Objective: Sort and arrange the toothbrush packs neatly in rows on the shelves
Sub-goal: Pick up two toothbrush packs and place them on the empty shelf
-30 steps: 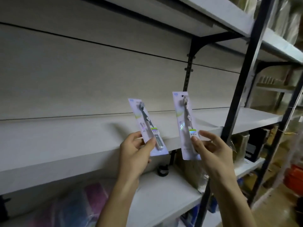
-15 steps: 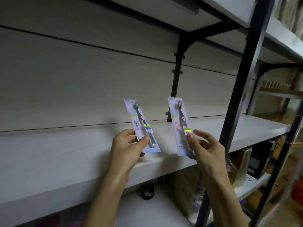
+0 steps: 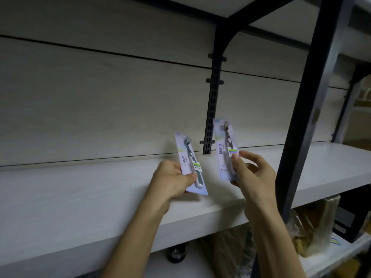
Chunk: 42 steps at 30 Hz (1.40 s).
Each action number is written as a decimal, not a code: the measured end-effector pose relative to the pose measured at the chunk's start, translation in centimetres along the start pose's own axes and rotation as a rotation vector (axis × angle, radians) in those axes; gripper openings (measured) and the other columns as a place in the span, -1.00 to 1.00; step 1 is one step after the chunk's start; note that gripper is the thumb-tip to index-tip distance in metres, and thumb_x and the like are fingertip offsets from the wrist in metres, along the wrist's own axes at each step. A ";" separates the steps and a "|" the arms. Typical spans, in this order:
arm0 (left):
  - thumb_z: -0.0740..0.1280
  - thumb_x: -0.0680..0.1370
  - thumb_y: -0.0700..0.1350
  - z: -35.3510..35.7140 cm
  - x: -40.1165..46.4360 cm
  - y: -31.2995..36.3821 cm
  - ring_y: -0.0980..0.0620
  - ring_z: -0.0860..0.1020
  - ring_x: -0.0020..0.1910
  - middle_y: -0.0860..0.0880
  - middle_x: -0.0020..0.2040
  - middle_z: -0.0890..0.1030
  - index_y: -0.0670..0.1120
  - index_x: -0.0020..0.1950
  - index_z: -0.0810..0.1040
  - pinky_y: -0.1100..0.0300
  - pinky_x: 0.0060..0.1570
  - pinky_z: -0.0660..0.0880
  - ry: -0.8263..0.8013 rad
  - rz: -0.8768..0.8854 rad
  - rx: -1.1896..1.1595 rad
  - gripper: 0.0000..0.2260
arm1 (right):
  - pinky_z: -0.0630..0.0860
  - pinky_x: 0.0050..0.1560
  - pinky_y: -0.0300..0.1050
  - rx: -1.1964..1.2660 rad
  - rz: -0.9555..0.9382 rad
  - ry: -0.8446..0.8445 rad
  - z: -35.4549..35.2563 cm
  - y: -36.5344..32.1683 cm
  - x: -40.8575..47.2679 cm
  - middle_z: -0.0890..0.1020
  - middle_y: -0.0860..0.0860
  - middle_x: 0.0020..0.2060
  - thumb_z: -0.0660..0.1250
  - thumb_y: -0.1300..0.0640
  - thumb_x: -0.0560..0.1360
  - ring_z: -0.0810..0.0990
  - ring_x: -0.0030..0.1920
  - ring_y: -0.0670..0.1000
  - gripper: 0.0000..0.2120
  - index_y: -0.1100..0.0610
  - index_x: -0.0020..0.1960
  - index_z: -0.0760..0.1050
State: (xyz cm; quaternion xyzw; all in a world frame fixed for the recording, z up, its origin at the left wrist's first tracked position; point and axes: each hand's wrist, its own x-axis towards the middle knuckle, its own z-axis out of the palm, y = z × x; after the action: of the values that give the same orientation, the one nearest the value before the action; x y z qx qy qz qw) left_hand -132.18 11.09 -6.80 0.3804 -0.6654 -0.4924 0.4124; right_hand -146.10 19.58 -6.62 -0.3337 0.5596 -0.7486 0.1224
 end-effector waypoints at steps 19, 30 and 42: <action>0.50 0.23 0.01 10.1 4.9 0.5 -0.17 0.56 0.11 -0.22 0.10 0.60 -0.22 0.08 0.52 0.07 0.01 0.52 0.083 -0.233 0.515 -0.48 | 0.45 -0.30 -0.22 0.104 0.065 -0.134 -2.4 3.0 5.7 0.61 0.09 -0.21 0.34 0.03 0.51 0.61 -0.27 -0.04 -0.83 0.02 0.08 0.46; 0.36 0.43 0.18 8.1 4.0 0.1 -0.10 0.43 0.26 -0.07 0.21 0.54 -0.02 0.22 0.42 0.12 0.20 0.39 0.255 -0.100 0.753 -0.55 | 0.51 -0.24 -0.10 0.034 0.050 -0.194 -2.6 2.9 6.0 0.62 0.06 -0.16 0.36 0.00 0.49 0.63 -0.21 0.01 -0.85 -0.04 0.03 0.46; 0.28 0.56 0.05 -0.2 -1.1 -0.8 -0.04 0.44 0.18 0.00 0.15 0.53 0.03 0.30 0.40 0.13 0.10 0.37 0.457 0.161 0.936 -0.67 | 0.47 -0.20 -0.14 -0.255 -0.019 -0.229 -0.1 2.6 3.7 0.62 -0.02 -0.23 0.41 -0.02 0.44 0.58 -0.21 -0.02 -0.84 0.02 -0.04 0.56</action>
State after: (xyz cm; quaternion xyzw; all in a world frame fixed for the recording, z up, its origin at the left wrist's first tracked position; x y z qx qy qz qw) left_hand -131.51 11.89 -7.71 0.5693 -0.7343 -0.0134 0.3694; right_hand -149.43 16.71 -7.71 -0.4350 0.6292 -0.6299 0.1349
